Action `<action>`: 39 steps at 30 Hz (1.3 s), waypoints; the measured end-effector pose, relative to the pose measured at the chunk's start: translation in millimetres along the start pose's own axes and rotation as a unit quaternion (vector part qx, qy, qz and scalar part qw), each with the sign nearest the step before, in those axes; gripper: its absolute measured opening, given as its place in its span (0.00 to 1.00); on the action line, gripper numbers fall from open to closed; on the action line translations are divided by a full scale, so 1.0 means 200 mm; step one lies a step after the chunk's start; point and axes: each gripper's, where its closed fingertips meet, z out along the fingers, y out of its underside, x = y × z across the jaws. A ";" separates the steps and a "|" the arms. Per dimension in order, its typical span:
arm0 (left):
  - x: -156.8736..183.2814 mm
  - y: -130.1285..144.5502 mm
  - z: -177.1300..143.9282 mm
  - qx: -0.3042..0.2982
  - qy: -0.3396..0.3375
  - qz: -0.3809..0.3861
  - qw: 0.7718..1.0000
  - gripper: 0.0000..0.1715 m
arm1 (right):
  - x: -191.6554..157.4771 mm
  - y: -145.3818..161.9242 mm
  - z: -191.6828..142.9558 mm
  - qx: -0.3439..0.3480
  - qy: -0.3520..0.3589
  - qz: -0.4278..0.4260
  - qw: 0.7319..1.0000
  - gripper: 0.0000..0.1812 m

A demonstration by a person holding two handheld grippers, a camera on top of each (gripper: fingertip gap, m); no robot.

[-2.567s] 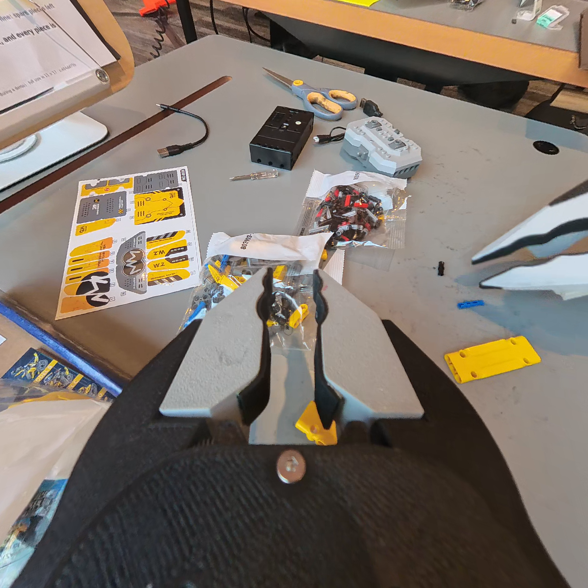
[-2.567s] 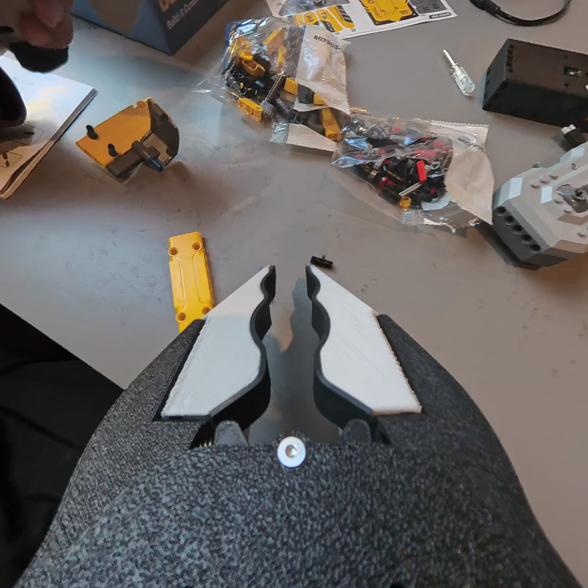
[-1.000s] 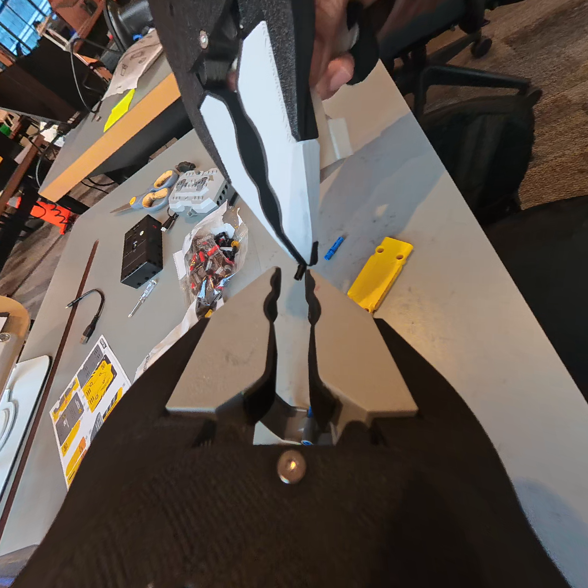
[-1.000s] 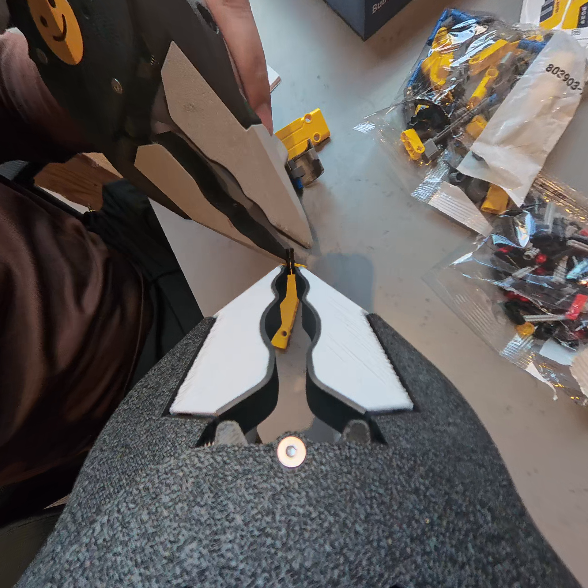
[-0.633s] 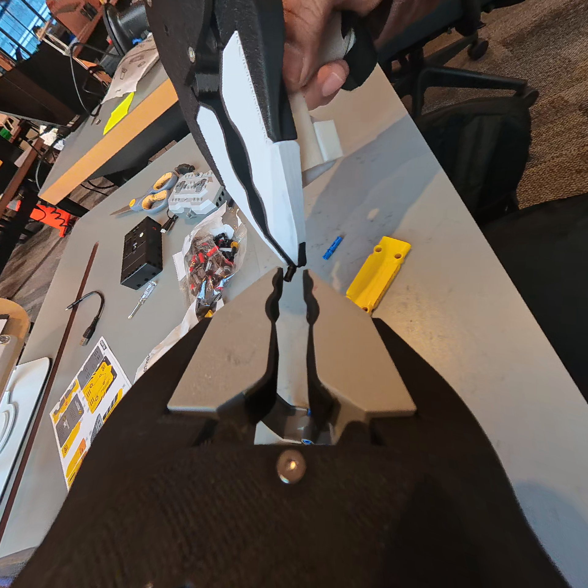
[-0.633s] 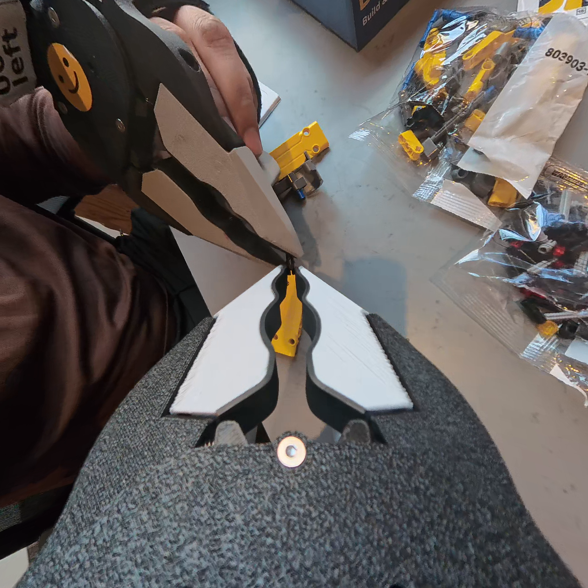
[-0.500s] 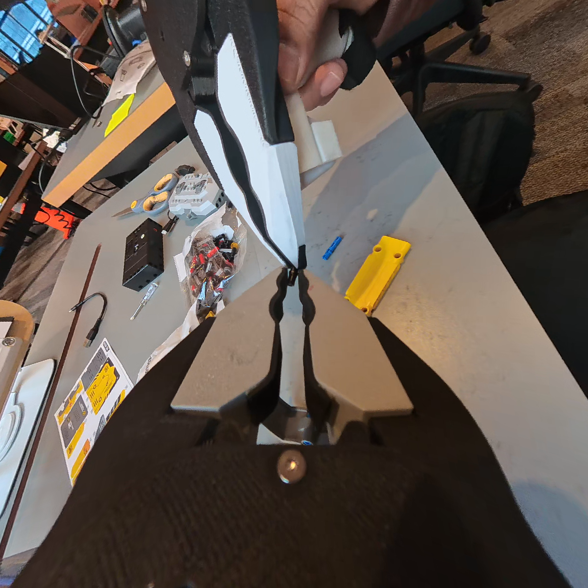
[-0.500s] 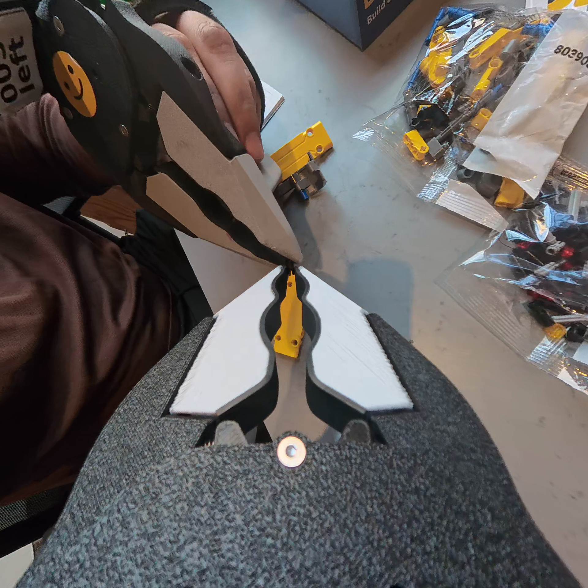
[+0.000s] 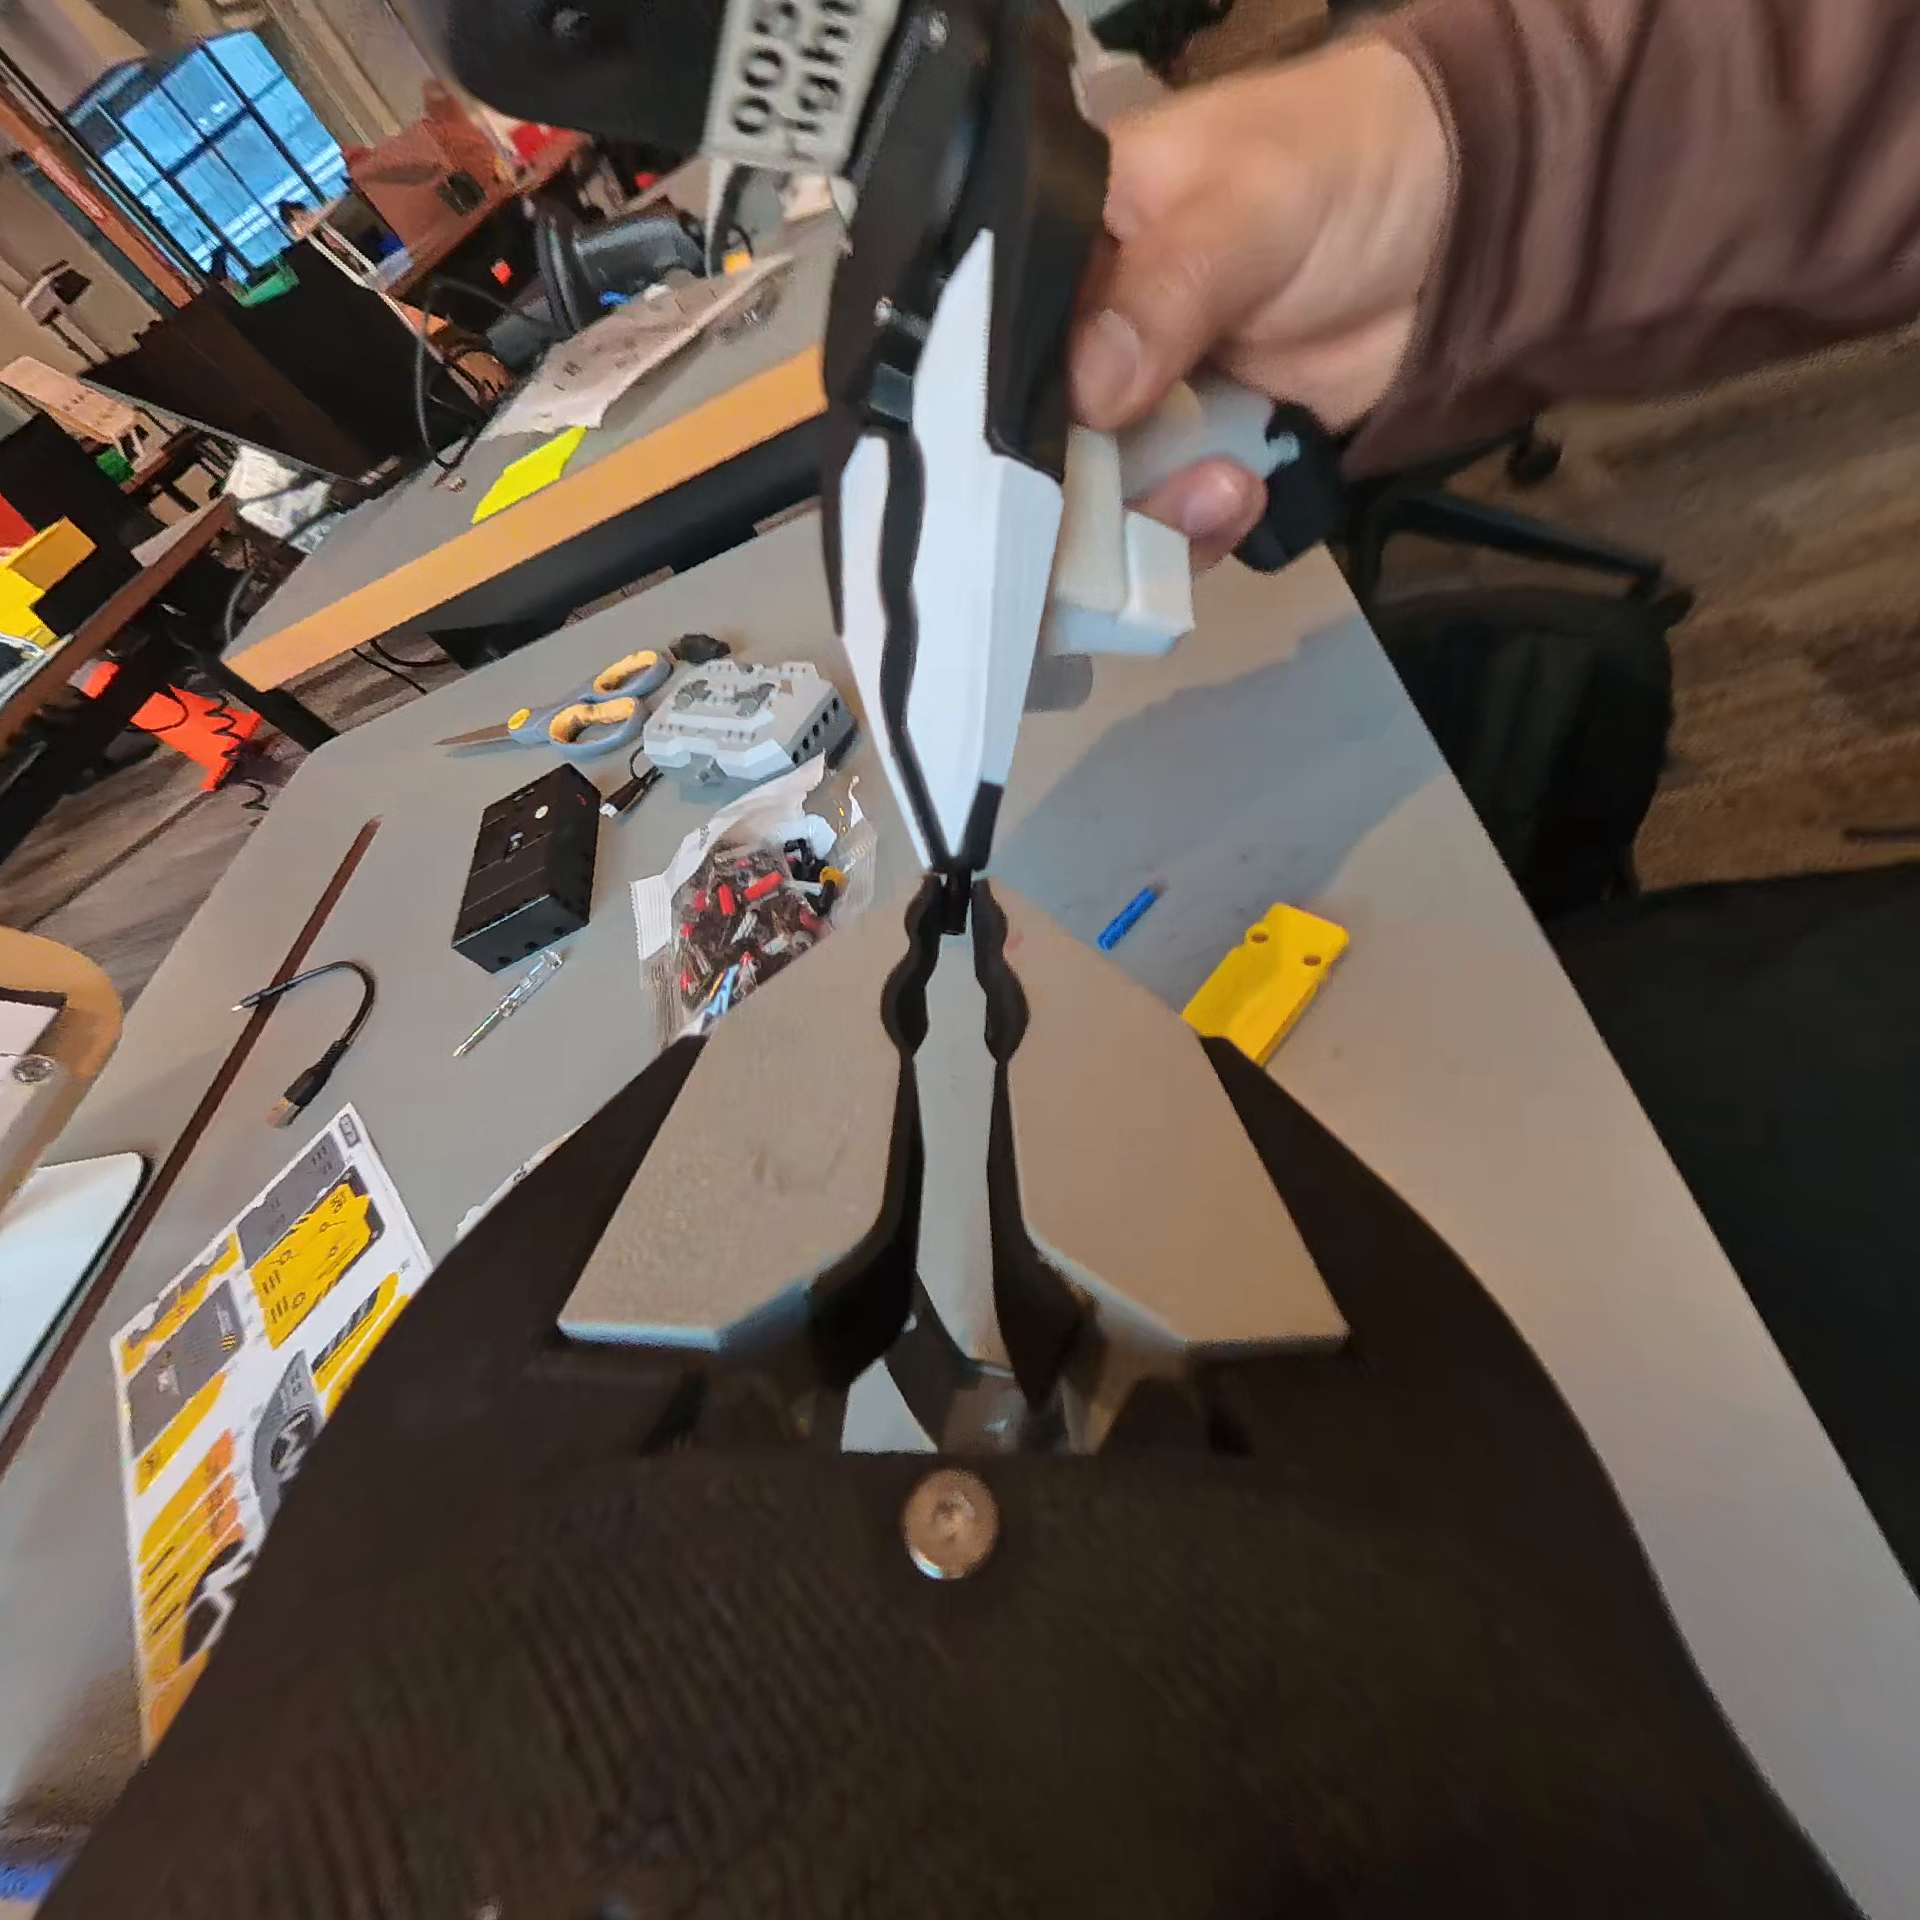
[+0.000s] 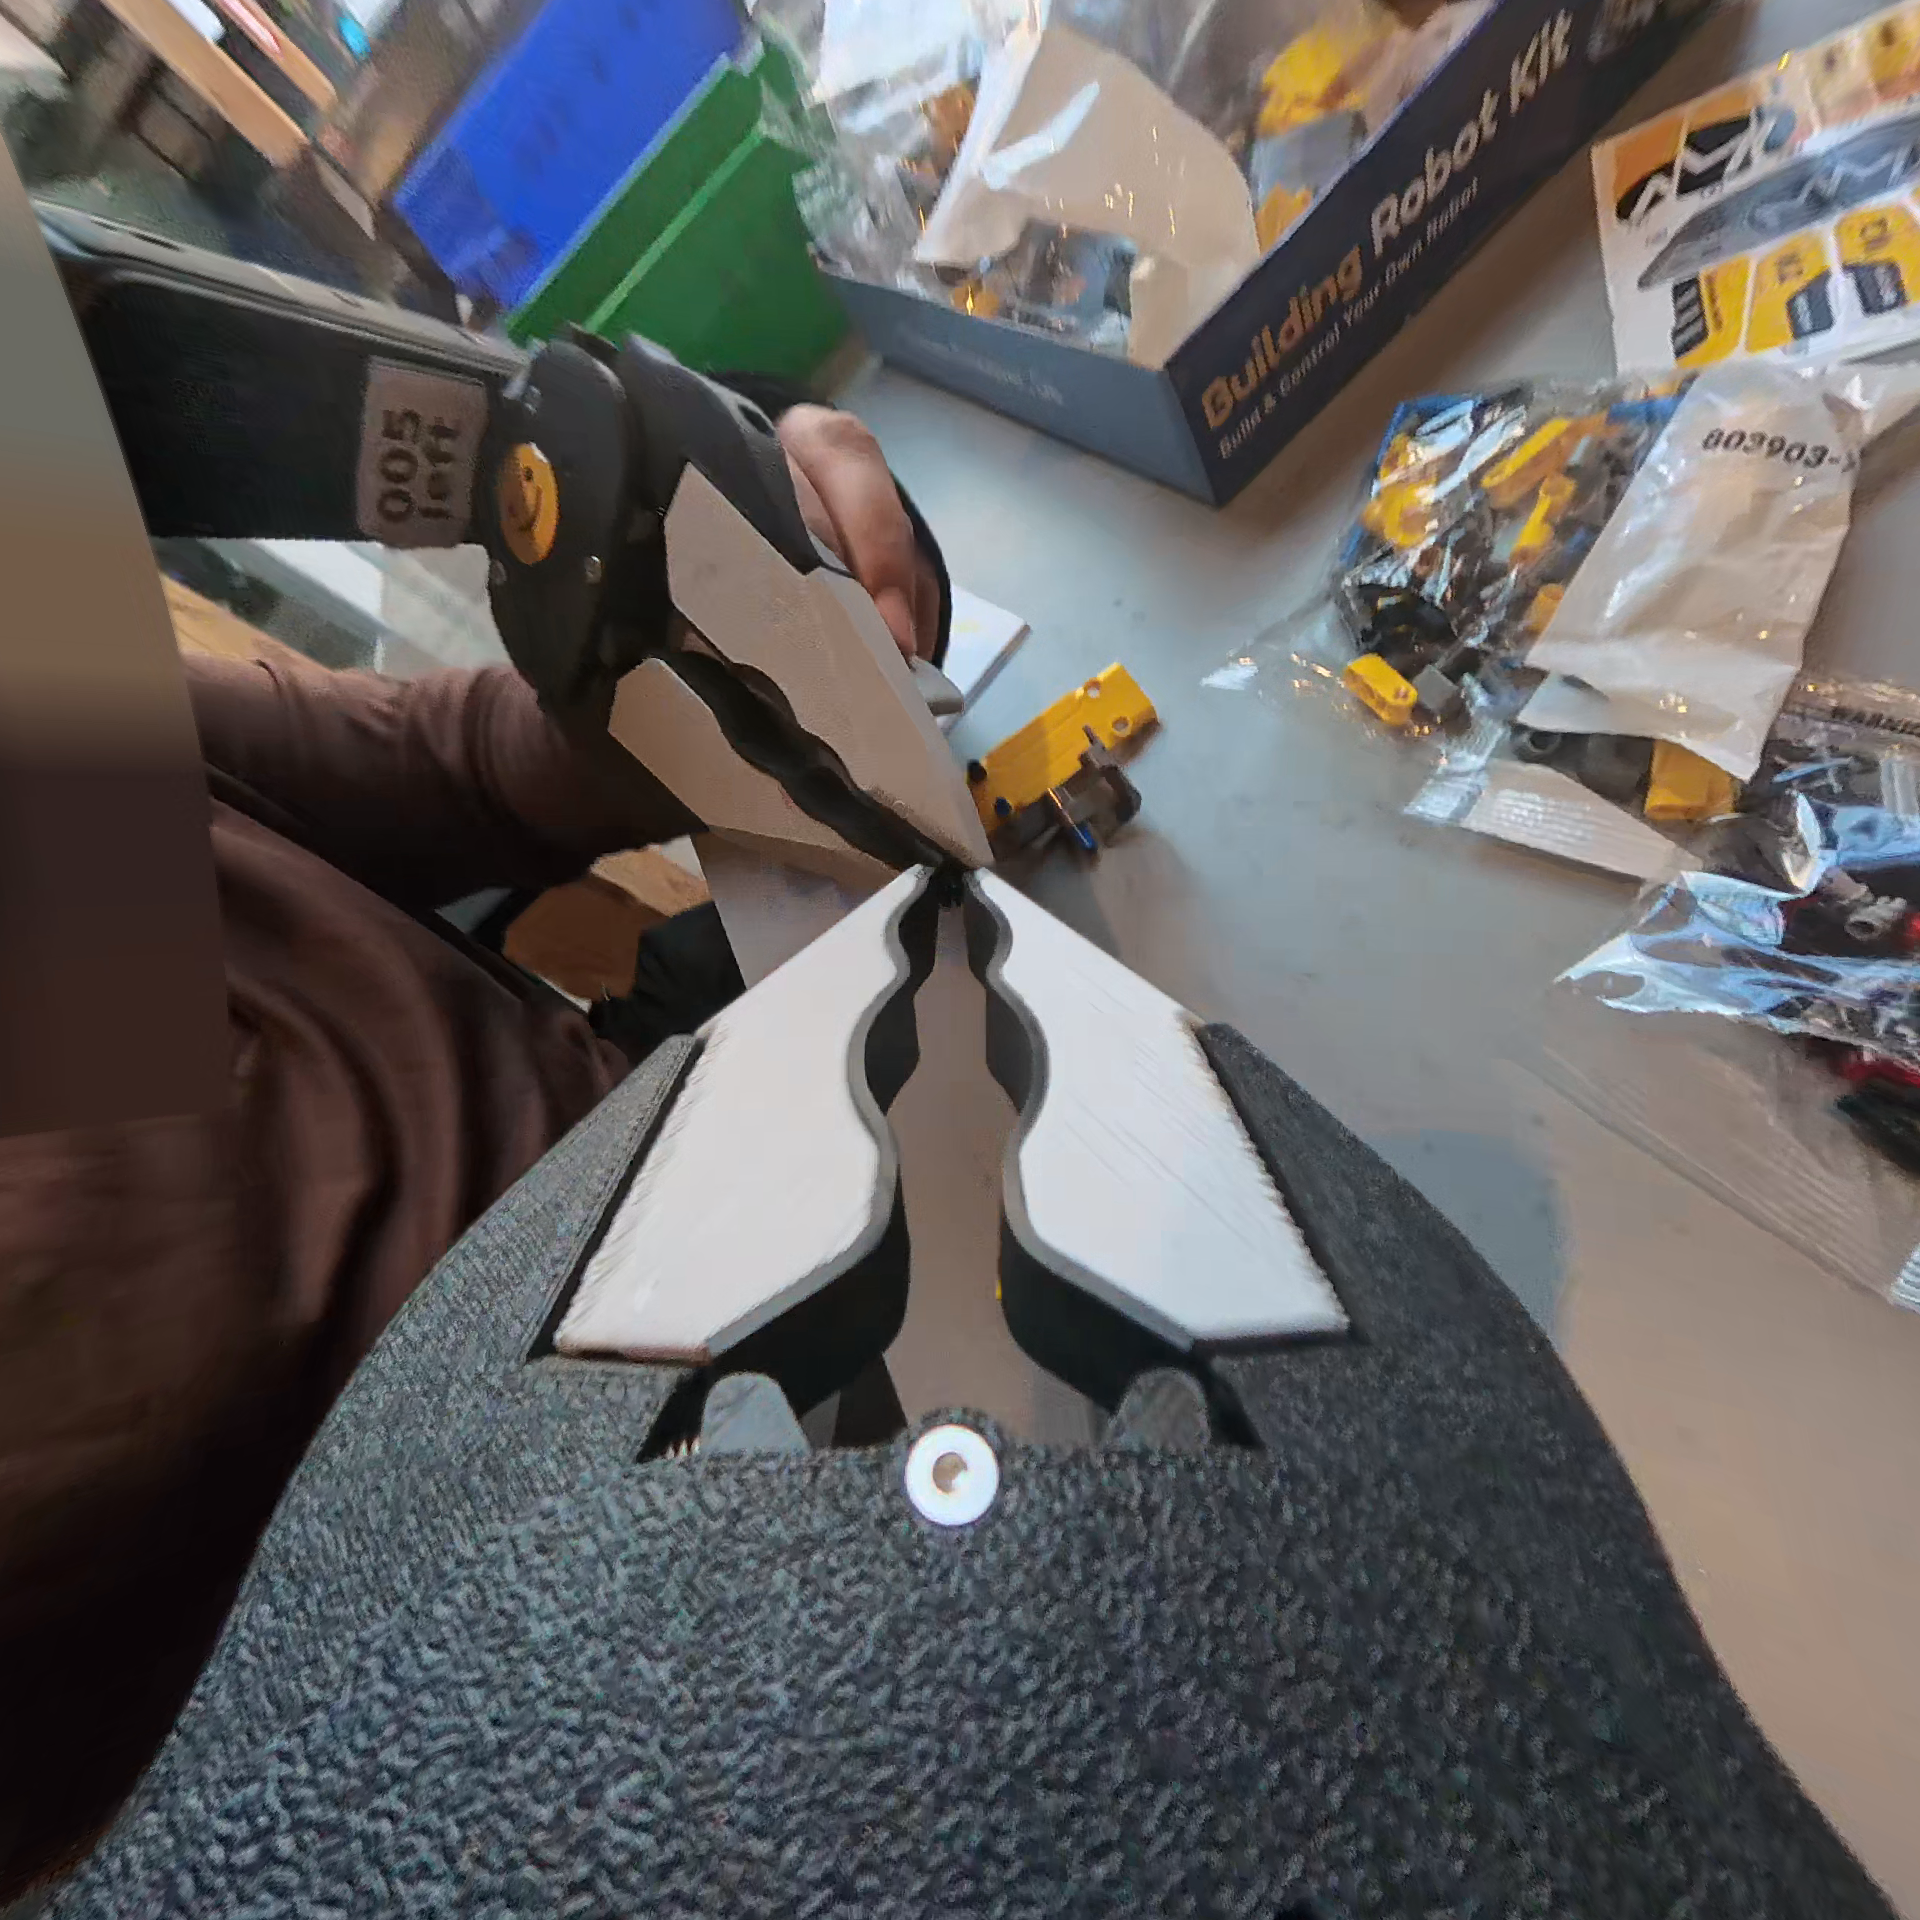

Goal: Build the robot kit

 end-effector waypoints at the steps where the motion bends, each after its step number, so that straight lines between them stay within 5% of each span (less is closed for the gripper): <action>1: -0.01 -0.02 -0.01 0.009 -0.003 -0.010 1.000 0.01 | -0.01 -0.02 -0.01 0.017 -0.002 0.001 1.000 0.03; 10: -0.06 -0.07 -0.03 0.043 -0.007 -0.059 0.997 0.01 | -0.07 -0.17 -0.01 0.108 0.029 -0.048 0.993 0.00; 29: -0.06 -0.08 -0.05 0.048 -0.006 -0.060 0.997 0.01 | -0.08 -0.10 -0.10 0.130 0.107 -0.127 0.978 0.15; 32: -0.04 -0.08 -0.04 0.051 0.011 -0.064 0.997 0.01 | -0.09 -0.11 -0.12 0.133 0.123 -0.142 0.973 0.05; 39: -0.02 -0.13 -0.07 0.072 0.030 -0.077 0.994 0.01 | -0.15 -0.12 -0.11 0.132 0.108 -0.146 0.975 0.01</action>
